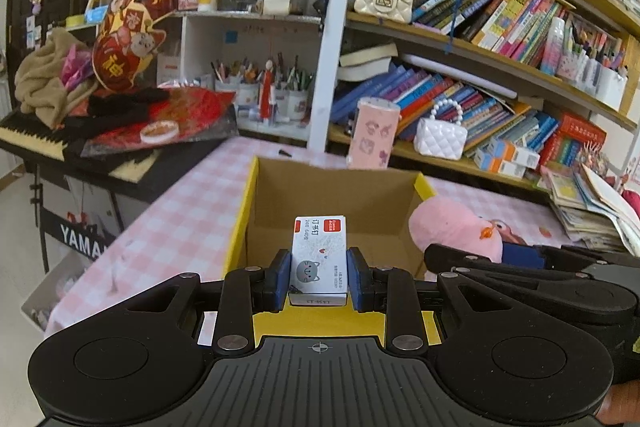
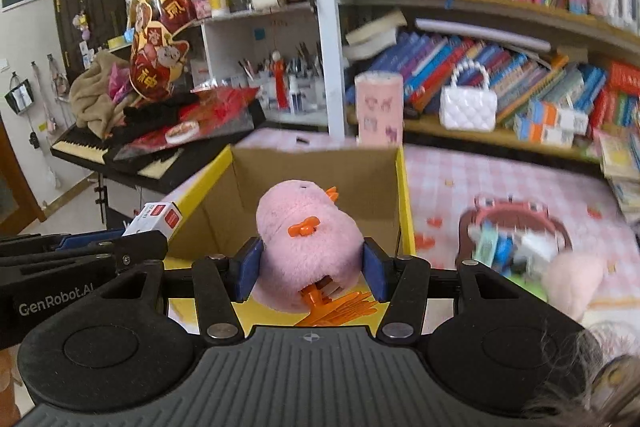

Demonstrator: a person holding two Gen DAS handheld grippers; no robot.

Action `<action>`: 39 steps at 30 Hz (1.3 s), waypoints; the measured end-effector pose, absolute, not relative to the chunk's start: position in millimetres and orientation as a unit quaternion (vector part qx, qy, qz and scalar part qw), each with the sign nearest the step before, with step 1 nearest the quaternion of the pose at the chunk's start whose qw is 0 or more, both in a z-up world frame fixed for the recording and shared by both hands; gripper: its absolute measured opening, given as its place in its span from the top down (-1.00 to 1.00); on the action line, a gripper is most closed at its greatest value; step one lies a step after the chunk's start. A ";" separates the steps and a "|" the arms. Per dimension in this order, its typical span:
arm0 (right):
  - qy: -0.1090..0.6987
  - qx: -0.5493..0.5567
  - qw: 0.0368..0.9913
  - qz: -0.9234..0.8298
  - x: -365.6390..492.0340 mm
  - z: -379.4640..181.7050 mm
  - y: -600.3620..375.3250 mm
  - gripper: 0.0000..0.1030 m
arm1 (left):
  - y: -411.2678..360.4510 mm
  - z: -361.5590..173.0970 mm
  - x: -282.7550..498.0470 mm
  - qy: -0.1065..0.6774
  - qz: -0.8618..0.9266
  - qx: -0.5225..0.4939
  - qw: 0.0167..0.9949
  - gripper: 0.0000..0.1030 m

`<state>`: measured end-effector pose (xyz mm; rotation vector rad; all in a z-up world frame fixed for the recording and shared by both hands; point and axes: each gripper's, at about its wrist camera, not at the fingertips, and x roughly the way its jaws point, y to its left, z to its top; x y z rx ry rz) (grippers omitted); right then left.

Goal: Organize objects
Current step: 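Carry the plush chick and card box over the yellow box with both tools, then open both tools to drop the chick and card box into the yellow box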

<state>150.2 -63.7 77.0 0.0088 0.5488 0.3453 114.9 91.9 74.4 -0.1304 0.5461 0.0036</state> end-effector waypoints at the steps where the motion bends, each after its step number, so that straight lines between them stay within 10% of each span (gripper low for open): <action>1: 0.267 0.002 0.948 0.171 155.9 78.3 -63.5 0.03 | 91.7 75.1 119.4 0.268 0.002 -0.062 0.961 0.46; 39: 0.372 -0.196 0.869 0.260 300.6 9.9 -26.0 0.02 | 80.8 10.3 235.0 0.378 0.044 -0.033 0.924 0.44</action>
